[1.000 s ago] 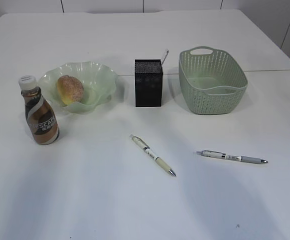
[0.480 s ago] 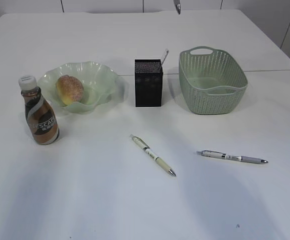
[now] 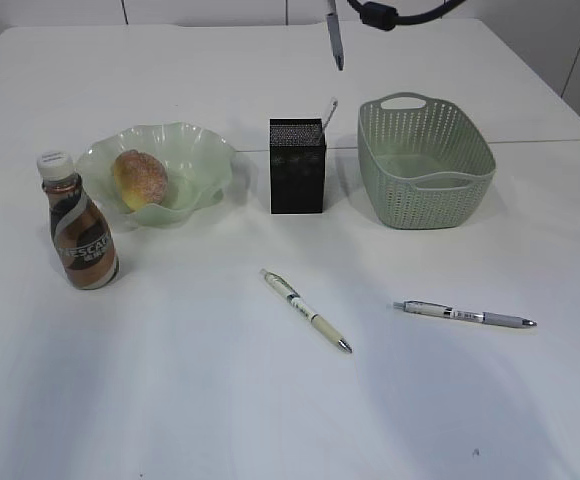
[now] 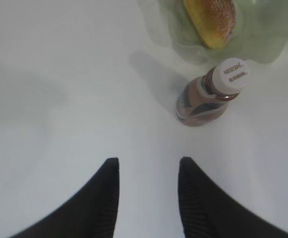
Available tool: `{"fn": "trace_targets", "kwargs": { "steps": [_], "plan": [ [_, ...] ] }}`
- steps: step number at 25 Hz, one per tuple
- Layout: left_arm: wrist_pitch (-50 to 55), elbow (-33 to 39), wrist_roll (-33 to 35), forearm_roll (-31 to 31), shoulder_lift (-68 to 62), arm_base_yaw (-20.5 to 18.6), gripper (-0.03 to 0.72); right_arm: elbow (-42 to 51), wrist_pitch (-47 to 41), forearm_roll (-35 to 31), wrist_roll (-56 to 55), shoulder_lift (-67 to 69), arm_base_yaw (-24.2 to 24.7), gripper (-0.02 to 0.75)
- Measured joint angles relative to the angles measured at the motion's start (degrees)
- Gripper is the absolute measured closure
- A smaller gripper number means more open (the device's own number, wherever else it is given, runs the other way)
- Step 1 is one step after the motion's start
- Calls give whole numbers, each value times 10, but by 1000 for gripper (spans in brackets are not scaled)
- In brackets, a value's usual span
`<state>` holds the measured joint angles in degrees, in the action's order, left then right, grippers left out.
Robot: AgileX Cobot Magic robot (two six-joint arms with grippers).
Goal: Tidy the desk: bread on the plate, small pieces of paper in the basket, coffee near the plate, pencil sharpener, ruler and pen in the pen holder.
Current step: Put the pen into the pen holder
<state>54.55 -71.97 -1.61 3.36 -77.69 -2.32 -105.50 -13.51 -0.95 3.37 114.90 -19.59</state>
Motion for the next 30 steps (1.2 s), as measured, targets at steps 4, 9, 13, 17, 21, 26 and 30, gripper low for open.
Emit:
{"fn": "trace_targets", "kwargs": {
  "steps": [4, 9, 13, 17, 21, 26, 30],
  "plan": [
    [-1, 0, 0, 0, 0, 0, 413, 43, 82, 0, 0, 0, 0, 605],
    [-1, 0, 0, 0, 0, 0, 413, 96, 181, 1, 0, 0, 0, 605],
    [-1, 0, 0, 0, 0, 0, 413, 137, 257, 1, -4, 0, 0, 605],
    [-1, 0, 0, 0, 0, 0, 413, 178, 336, 1, -20, 0, 0, 605],
    [-3, 0, 0, 0, 0, 0, 413, 189, 374, 1, -34, 10, 0, 605],
    [-4, 1, 0, 0, 0, 0, 413, 191, 388, 1, -49, 33, 0, 606],
    [-4, 1, 0, 0, 0, 0, 413, 191, 405, 1, -51, 35, 0, 606]
  ]
}}
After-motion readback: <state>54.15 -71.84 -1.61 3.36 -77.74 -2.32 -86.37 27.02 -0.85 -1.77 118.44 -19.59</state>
